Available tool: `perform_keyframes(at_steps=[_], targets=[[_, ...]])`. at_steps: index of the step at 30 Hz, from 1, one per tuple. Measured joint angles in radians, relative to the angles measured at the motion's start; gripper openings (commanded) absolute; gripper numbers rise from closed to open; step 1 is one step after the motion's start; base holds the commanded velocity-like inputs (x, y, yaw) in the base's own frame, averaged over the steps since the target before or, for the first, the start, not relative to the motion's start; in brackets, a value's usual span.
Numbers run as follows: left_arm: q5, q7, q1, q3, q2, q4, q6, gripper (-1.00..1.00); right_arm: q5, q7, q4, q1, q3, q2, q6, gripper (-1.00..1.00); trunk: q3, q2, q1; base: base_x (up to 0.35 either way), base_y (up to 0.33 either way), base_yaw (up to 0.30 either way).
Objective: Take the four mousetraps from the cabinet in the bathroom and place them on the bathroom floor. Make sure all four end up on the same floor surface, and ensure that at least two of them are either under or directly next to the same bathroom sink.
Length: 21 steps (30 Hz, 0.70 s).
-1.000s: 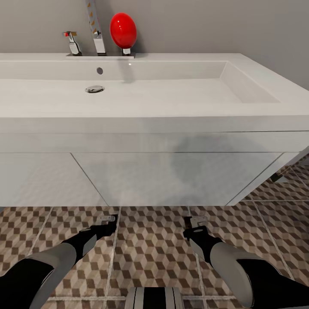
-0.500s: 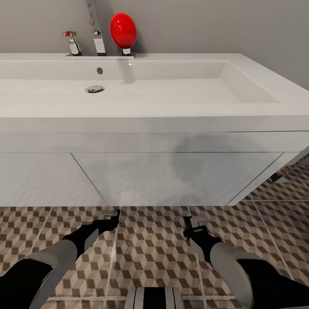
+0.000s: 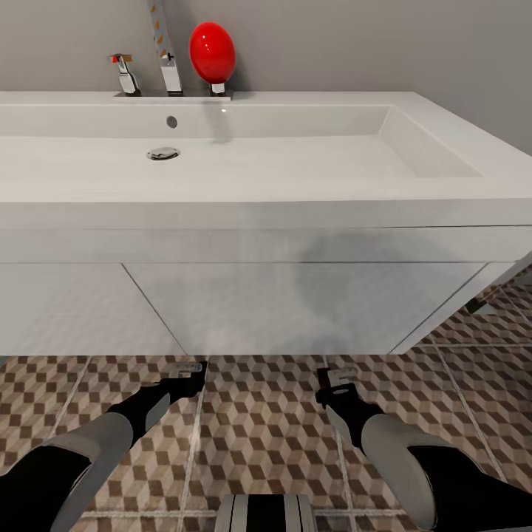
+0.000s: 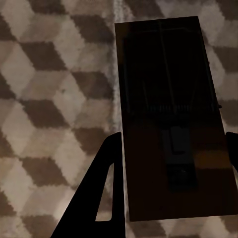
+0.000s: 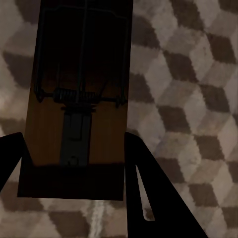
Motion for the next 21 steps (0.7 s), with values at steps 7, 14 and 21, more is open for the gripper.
perform_keyframes(at_steps=[7, 14, 21], targets=[[0.001, 0.000, 0.000, 0.000, 0.000, 0.000, 0.000, -1.00, 0.000, 0.000, -0.001, 0.000, 0.000, 0.000, 0.001, -1.00, 0.000, 0.000, 0.000, 0.000, 0.000, 0.000], [0.001, 0.000, 0.000, 0.000, 0.000, 0.001, 0.000, -1.00, 0.001, 0.000, -0.001, 0.000, 0.000, 0.000, -0.001, -1.00, 0.000, 0.000, 0.000, 0.000, 0.000, 0.000], [0.002, 0.000, 0.000, 0.000, 0.001, 0.002, -0.002, -1.00, 0.001, 0.000, -0.001, 0.000, 0.000, 0.000, -0.010, -1.00, 0.000, 0.000, 0.000, 0.000, 0.000, 0.000]])
